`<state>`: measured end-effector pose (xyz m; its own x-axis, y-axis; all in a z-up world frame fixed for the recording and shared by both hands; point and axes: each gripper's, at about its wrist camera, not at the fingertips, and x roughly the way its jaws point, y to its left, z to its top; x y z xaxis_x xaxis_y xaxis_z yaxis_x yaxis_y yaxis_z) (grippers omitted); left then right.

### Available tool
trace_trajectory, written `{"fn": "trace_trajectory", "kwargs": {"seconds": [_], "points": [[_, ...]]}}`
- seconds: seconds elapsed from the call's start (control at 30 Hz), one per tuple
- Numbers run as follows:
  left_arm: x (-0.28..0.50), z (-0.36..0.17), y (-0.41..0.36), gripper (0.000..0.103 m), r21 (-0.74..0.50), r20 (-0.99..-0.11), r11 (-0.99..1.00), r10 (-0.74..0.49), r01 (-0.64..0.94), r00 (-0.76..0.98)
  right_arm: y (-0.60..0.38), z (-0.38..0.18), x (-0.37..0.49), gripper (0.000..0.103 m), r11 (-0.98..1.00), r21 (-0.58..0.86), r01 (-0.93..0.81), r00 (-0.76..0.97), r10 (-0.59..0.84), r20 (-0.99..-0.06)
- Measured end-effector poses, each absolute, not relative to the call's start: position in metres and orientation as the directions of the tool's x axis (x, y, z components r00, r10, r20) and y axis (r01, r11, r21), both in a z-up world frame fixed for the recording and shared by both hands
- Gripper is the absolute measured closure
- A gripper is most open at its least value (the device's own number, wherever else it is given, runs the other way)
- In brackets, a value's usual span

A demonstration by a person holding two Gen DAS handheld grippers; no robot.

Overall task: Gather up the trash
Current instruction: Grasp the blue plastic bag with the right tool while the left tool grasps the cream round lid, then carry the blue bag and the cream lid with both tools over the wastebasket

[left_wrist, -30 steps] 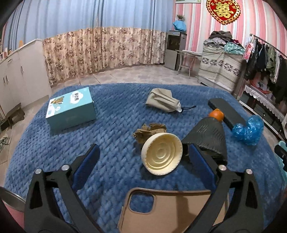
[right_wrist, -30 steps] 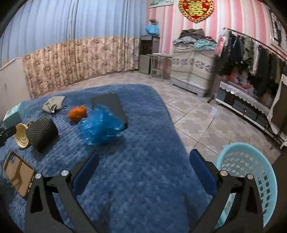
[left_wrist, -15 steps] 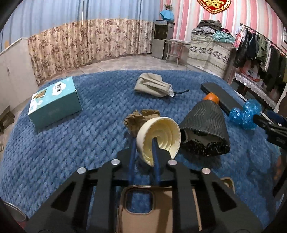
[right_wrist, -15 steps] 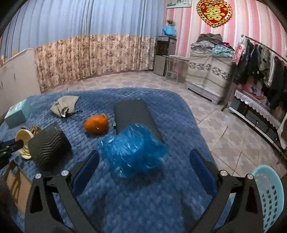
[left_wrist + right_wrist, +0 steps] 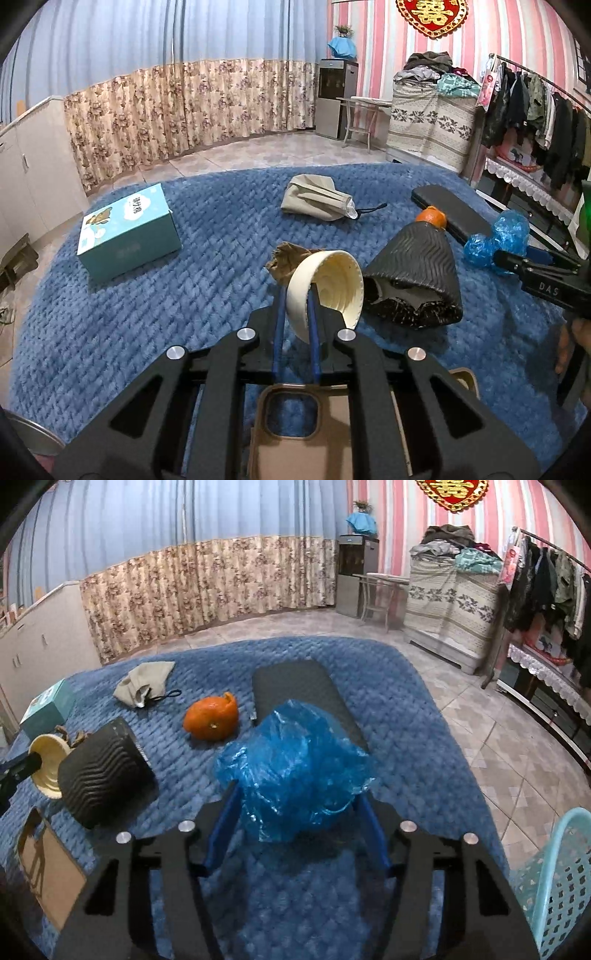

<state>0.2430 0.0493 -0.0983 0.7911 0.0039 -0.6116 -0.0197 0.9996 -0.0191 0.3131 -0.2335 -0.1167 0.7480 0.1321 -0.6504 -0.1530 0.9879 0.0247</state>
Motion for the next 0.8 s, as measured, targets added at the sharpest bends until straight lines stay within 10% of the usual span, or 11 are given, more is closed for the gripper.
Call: {"fn": "trace_trajectory", "kwargs": {"seconds": [0.33, 0.8], "points": [[0.234, -0.085, 0.061, 0.093, -0.052, -0.59, 0.997, 0.009, -0.049, 0.807, -0.229, -0.112, 0.309, 0.069, 0.977, 0.044, -0.21, 0.755, 0.19, -0.627], [0.21, -0.024, 0.011, 0.093, -0.04, -0.484, 0.997, -0.076, 0.065, 0.872, -0.307, -0.046, 0.231, 0.071, 0.996, 0.049, -0.068, 0.855, 0.084, -0.511]]}}
